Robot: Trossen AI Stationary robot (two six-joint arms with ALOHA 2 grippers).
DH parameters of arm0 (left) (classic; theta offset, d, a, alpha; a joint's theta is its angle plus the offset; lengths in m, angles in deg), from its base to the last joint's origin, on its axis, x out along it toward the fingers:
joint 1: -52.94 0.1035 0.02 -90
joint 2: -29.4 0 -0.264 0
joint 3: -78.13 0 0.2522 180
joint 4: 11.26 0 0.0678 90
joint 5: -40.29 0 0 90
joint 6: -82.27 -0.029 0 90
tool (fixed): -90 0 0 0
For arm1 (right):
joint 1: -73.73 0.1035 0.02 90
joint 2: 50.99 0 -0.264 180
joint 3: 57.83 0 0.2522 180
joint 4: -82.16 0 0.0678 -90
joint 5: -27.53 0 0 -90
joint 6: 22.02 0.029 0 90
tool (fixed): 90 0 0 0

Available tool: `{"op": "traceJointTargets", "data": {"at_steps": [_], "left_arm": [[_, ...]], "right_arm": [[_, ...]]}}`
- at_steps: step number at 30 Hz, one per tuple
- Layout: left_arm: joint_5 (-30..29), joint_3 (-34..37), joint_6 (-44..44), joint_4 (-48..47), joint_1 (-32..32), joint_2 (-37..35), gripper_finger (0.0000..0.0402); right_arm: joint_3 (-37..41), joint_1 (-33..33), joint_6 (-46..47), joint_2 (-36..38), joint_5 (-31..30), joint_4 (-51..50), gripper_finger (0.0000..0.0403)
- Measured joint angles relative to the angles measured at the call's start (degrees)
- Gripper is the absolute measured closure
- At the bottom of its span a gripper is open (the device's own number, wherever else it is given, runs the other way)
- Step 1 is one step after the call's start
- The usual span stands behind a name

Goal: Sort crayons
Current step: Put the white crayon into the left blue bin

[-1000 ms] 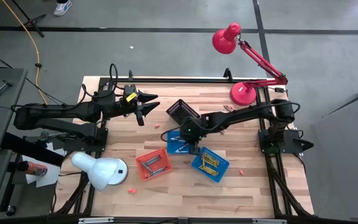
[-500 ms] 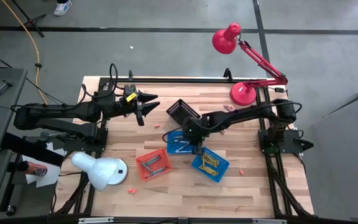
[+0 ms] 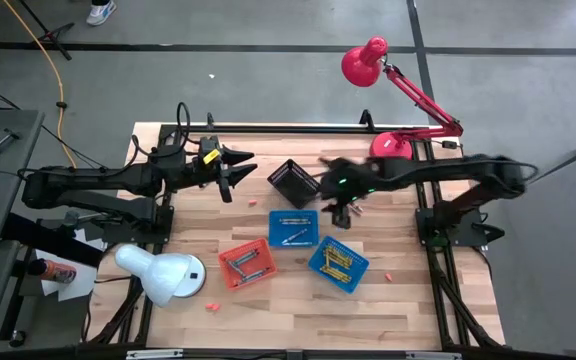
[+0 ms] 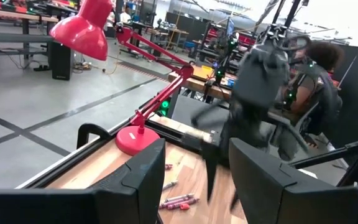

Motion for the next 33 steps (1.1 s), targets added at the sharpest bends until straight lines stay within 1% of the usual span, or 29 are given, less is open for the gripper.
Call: {"op": "traceJointTargets", "data": {"at_steps": [2, 5, 8, 10, 12, 14, 15, 17, 24, 26, 28, 30, 33], "left_arm": [[0.0, 0.0, 0.0, -0.2, 0.0, 0.0, 0.0236], [0.0, 0.0, 0.0, -0.4, 0.0, 0.0, 0.0236], [0.0, 0.0, 0.0, -1.0, 0.0, 0.0, 0.0236], [0.0, 0.0, 0.0, -1.4, 0.0, 0.0, 0.0236], [0.0, 0.0, 0.0, -1.4, 0.0, 0.0, 0.0236], [0.0, 0.0, 0.0, -1.5, 0.0, 0.0, 0.0236], [0.0, 0.0, 0.0, -1.4, 0.0, 0.0, 0.0236], [0.0, 0.0, 0.0, -1.4, 0.0, 0.0, 0.0236], [-0.3, 0.0, 0.6, -1.5, 0.0, 0.0, 0.0236], [-4.0, -0.2, 4.5, -3.4, 0.1, 0.0, 0.0236], [-9.1, -2.2, 8.8, -11.8, 1.6, 0.8, 0.0237], [-12.0, -5.6, 12.6, -26.0, 4.5, 2.0, 0.0241], [-11.5, -10.6, 19.8, -46.2, 10.3, 5.4, 0.0249]], "right_arm": [[4.4, -1.6, 3.2, 5.4, -0.7, 3.5, 0.0241], [12.3, -3.3, 9.8, 13.3, -1.0, 13.9, 0.0241], [20.1, -4.0, 16.9, 19.0, -0.9, 31.7, 0.024], [24.5, -4.0, 20.3, 20.9, -0.9, 45.5, 0.024], [27.6, -4.0, 22.3, 21.1, -0.9, 57.3, 0.024], [29.0, -4.0, 23.3, 20.7, -0.9, 65.3, 0.024], [29.2, -4.0, 23.4, 20.4, -0.9, 67.7, 0.024], [29.2, -4.0, 23.4, 20.0, -0.9, 69.2, 0.024], [27.8, -4.2, 21.7, 19.9, -0.9, 67.9, 0.024], [27.7, -4.3, 21.8, 19.9, -0.9, 67.7, 0.024], [27.7, -4.3, 21.7, 19.9, -1.8, 66.7, 0.024], [27.7, -4.3, 21.8, 19.9, -2.6, 65.7, 0.024], [27.7, -4.3, 21.8, 19.9, -3.4, 64.1, 0.024]]}}
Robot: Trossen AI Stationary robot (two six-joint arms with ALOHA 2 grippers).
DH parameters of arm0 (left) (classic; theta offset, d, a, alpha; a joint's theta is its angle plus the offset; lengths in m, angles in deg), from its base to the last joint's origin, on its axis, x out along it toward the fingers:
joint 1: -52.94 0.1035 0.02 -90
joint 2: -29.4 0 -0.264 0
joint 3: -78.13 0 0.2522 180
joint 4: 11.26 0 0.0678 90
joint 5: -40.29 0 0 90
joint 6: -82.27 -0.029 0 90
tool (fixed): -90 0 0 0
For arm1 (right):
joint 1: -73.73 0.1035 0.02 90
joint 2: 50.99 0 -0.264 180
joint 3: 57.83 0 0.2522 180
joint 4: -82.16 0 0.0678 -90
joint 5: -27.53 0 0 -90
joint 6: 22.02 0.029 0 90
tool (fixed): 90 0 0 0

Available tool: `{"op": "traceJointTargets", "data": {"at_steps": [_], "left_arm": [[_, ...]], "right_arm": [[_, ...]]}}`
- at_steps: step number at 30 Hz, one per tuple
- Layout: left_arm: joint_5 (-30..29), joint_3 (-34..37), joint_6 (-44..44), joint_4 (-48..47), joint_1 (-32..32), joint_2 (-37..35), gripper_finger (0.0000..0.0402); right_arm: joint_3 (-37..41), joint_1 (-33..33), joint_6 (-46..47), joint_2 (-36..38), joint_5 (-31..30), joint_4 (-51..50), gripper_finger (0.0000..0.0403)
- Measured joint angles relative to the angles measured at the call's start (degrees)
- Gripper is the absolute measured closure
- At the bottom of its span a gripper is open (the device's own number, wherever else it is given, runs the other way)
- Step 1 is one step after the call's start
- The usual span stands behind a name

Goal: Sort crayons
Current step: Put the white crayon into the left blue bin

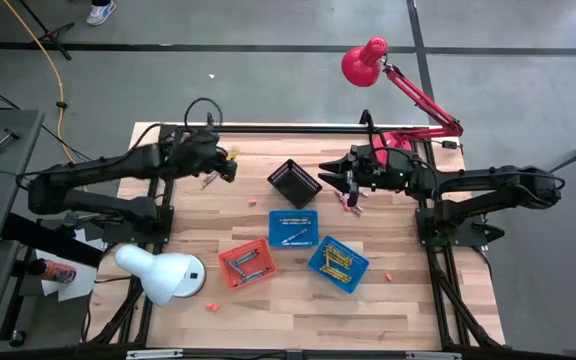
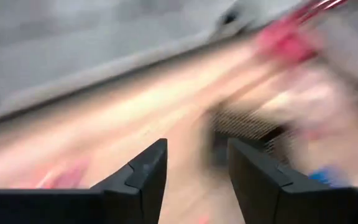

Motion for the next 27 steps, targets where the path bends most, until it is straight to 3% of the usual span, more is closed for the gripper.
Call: {"op": "traceJointTargets", "data": {"at_steps": [3, 7, 12, 19, 27], "left_arm": [[4.2, -0.5, 4.9, -15.3, 5.7, 4.0, 0.0255], [11.1, 2.9, 4.7, -23.8, 10.5, 9.4, 0.0261], [13.5, 7.3, -0.5, -22.4, 13.5, 15.7, 0.0266], [13.1, 7.2, -8.7, -16.4, 18.3, 21.4, 0.0267], [18.4, 7.2, -18.4, -15.0, 23.2, 26.8, 0.0267]], "right_arm": [[0.0, 0.0, 0.0, 0.0, -0.4, -0.7, 0.024], [0.0, 0.0, 0.0, 0.0, -1.6, -1.8, 0.024], [0.0, 0.0, 0.0, 0.0, -1.8, -3.0, 0.024], [0.0, 0.0, 0.4, 0.0, -1.8, -3.8, 0.024], [0.0, 0.0, 0.4, 0.0, -1.8, -4.5, 0.024]]}}
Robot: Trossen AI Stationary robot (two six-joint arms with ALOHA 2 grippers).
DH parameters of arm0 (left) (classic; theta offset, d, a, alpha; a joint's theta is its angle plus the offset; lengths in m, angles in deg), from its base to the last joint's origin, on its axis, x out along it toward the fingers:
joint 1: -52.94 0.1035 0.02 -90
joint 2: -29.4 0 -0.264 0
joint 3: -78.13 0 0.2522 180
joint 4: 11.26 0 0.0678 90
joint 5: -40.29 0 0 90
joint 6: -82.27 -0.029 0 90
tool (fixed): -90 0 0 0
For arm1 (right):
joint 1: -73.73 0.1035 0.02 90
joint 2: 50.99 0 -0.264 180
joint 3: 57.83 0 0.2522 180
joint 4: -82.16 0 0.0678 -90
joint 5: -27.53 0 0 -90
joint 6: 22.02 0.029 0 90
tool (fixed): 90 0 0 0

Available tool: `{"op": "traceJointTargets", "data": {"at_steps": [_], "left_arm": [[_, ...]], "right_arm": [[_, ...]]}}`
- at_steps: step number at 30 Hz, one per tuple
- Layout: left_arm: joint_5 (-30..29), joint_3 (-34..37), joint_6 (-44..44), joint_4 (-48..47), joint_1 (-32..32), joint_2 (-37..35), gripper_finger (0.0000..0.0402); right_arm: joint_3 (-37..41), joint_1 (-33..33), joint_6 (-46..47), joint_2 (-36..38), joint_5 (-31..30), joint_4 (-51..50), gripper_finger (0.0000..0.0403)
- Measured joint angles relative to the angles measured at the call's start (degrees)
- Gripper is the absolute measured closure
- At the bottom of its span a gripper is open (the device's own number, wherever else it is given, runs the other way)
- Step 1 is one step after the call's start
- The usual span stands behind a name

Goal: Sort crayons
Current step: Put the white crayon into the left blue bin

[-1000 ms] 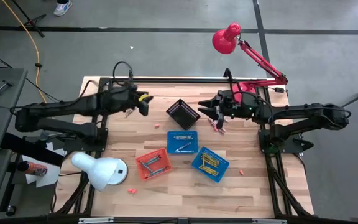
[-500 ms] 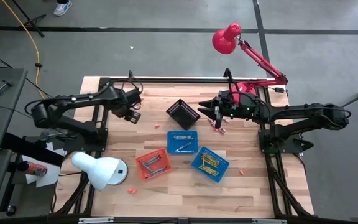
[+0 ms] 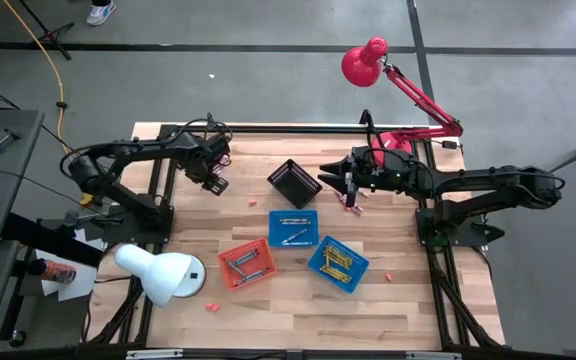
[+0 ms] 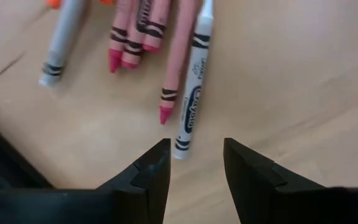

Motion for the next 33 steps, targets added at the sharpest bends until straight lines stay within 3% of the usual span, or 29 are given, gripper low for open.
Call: {"op": "traceJointTargets", "data": {"at_steps": [15, 22, 26, 33], "left_arm": [[-0.5, -0.2, -5.9, 0.8, 0.0, 7.5, 0.0296], [1.8, -0.2, -9.3, -0.2, 0.0, 7.8, 0.0383], [3.7, -0.1, -9.2, -1.2, 0.1, 6.7, 0.0391], [18.8, 0.0, -10.4, -2.9, -0.8, -0.3, 0.04]], "right_arm": [[0.0, 0.0, 0.0, 0.0, 0.0, -0.3, 0.024], [0.0, 0.0, 0.0, 0.0, 0.0, -0.3, 0.024], [0.0, 0.0, 0.0, 0.0, 0.0, -0.3, 0.024], [0.0, 0.0, 0.1, 0.0, 0.0, -0.2, 0.024]]}}
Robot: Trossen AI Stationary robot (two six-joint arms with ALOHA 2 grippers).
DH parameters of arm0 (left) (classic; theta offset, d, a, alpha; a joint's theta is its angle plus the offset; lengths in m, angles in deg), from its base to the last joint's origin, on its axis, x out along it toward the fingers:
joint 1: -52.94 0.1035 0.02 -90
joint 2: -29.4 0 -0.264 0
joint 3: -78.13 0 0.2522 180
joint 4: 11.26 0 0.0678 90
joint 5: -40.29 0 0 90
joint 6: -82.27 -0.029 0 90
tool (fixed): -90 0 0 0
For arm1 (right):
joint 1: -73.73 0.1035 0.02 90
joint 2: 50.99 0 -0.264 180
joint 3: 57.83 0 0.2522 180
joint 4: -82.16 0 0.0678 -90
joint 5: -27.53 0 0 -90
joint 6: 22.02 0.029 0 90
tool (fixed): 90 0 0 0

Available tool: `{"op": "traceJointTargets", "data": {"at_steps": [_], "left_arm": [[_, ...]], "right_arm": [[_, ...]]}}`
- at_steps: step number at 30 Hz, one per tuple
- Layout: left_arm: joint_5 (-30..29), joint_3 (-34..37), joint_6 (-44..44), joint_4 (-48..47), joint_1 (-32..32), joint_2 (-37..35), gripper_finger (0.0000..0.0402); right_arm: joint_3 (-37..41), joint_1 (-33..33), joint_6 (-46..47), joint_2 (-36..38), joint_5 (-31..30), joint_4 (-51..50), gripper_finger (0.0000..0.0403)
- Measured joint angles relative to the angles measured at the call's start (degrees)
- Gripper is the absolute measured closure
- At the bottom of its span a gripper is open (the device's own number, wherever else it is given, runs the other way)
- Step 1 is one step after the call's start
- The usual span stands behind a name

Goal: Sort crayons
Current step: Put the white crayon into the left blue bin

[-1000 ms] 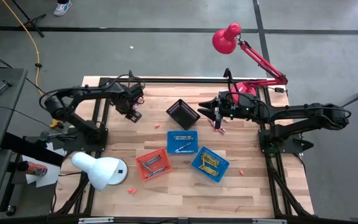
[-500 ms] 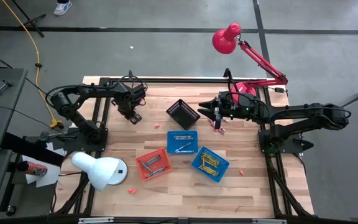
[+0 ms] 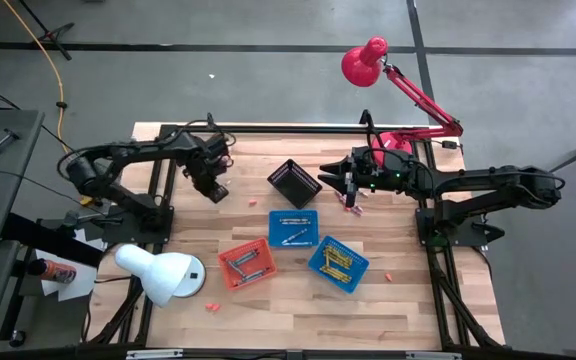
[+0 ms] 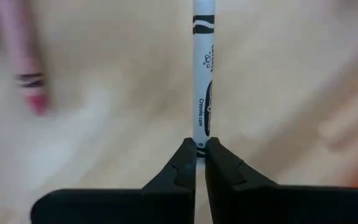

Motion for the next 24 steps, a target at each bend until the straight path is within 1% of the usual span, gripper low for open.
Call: {"op": "traceJointTargets", "data": {"at_steps": [2, 4, 5, 7, 10, 12, 14, 17, 20, 24], "left_arm": [[4.4, 0.2, 0.0, 0.6, -1.2, -3.1, 0.04], [8.8, 0.1, 0.1, 4.6, -2.6, -6.5, 0.04], [10.1, 0.1, 0.8, 6.9, -3.3, -8.2, 0.0401], [10.7, 0.1, 1.6, 13.1, -5.6, -11.7, 0.0401], [10.6, 0.1, 2.0, 26.0, -10.2, -16.5, 0.0401], [8.4, 0.1, 3.2, 36.4, -13.6, -18.8, 0.0401], [4.4, 0.0, 5.0, 46.9, -17.2, -20.2, 0.0401], [-0.9, 0.0, 6.0, 59.1, -22.3, -20.9, 0.0401], [-5.9, 0.0, 6.5, 66.0, -27.2, -20.8, 0.0402], [-12.2, 0.0, 6.5, 67.8, -31.9, -20.8, 0.0401]], "right_arm": [[0.0, 0.0, 0.0, 0.0, 0.0, 0.0, 0.024], [0.0, 0.0, 0.0, 0.0, 0.0, 0.0, 0.024], [0.0, 0.0, 0.0, 0.0, 0.0, 0.0, 0.024], [0.0, 0.0, 0.0, 0.0, 0.0, 0.0, 0.024], [0.0, 0.0, 0.0, 0.0, 0.0, 0.4, 0.024], [0.0, 0.0, 0.6, 0.0, 0.0, 1.7, 0.024], [0.0, 0.0, 1.8, 0.0, 0.0, 3.6, 0.024], [0.0, 0.0, 2.1, 0.0, 0.1, 6.8, 0.024], [0.0, 0.0, 2.1, 0.0, 1.2, 10.0, 0.024], [0.0, 0.0, 2.0, 0.0, 2.2, 11.2, 0.024]]}}
